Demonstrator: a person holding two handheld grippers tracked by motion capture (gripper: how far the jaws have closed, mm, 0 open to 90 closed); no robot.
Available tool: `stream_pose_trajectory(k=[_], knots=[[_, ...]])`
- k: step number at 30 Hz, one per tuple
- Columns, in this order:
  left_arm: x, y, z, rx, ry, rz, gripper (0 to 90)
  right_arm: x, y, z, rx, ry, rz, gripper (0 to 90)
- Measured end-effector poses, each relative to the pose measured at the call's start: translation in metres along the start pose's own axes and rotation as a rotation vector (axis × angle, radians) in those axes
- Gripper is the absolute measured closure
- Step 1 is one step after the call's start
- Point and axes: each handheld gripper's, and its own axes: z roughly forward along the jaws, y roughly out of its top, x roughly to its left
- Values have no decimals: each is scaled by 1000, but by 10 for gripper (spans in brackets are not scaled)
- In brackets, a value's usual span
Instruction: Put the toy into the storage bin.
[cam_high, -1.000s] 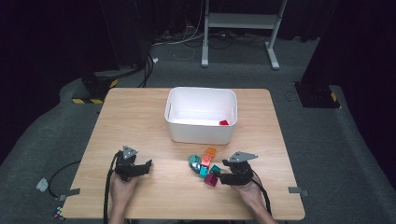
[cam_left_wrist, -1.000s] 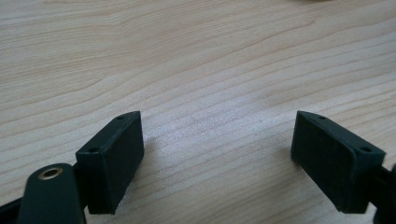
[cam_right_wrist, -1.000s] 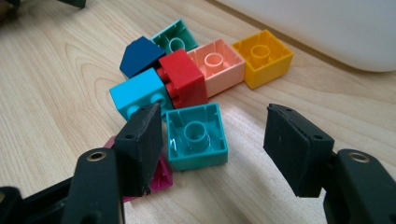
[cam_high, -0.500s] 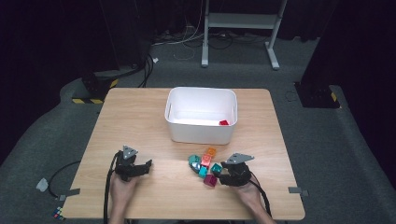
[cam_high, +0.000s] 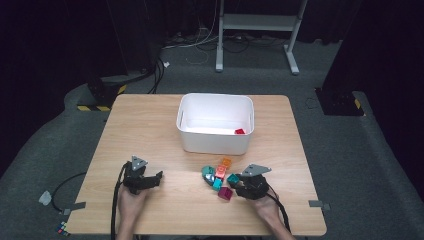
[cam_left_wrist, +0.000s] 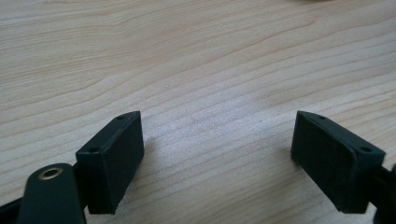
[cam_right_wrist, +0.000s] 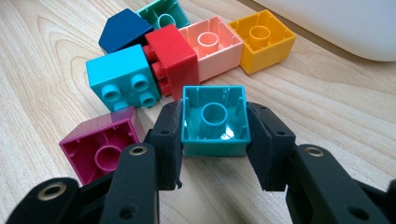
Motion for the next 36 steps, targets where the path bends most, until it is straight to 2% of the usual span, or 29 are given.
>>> stream_pose_trajectory(k=[11,19,27,30,36], knots=[[0,0,0,0,0,0,173,-3,2,-5,-22,5,4,587],[0,0,0,0,0,0,173,-10,4,-12,-45,47,51,587],[0,0,0,0,0,0,173,-14,10,-20,-75,45,51,585],[0,0,0,0,0,0,173,-17,10,-24,-89,54,66,585],[0,0,0,0,-1,-1,173,-22,15,-31,-95,46,74,585]])
